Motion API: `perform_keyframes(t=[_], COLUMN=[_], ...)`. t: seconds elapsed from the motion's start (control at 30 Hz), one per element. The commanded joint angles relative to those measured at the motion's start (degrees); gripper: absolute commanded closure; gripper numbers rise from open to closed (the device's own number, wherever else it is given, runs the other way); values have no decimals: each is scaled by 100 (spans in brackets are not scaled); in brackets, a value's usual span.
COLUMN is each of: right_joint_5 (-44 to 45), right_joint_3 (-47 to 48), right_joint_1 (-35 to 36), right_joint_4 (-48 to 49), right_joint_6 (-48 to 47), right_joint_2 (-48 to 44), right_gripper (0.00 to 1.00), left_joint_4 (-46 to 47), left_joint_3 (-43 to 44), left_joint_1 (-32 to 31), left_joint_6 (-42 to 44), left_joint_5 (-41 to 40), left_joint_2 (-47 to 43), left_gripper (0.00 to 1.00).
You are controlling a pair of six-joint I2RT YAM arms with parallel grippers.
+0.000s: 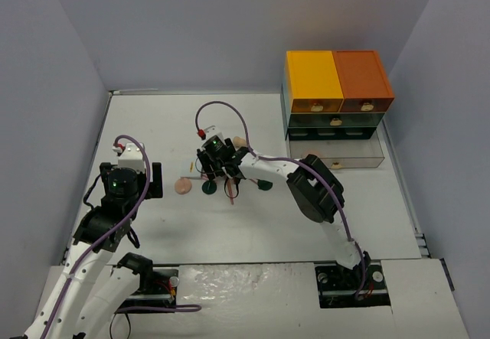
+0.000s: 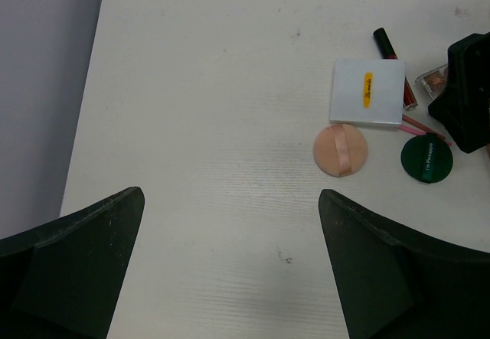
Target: Organize the makeup
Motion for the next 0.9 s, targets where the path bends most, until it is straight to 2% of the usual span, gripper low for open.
perform_keyframes(t=[0.0,0.23,0.33,0.63,0.87], right_joint_5=[217,236,176,-23,-159], right_joint_3=[61,-685,-1466,-3013,-3529], right_joint_1=[-151,-510,-884,-2591,-3803], right_joint_4=[129,129,152,280,804], right_joint_6=[-187,-229,-283,-824,-1106], right_joint_2=[-1240,-2250,-2950,-4303,-4562], right_gripper=[57,57,57,57,56], left_joint_4=[347,344,338,349,345], left_joint_3=[155,169,169,163,164], left_joint_1=[-33,-33,-33,-33,-31], left_joint_6=[44,43,52,43,50], left_joint_5=[-143,-139,-145,-117,-113], left_joint_2=[9,9,0,-26,-65], left_gripper=[3,3,3,3,3])
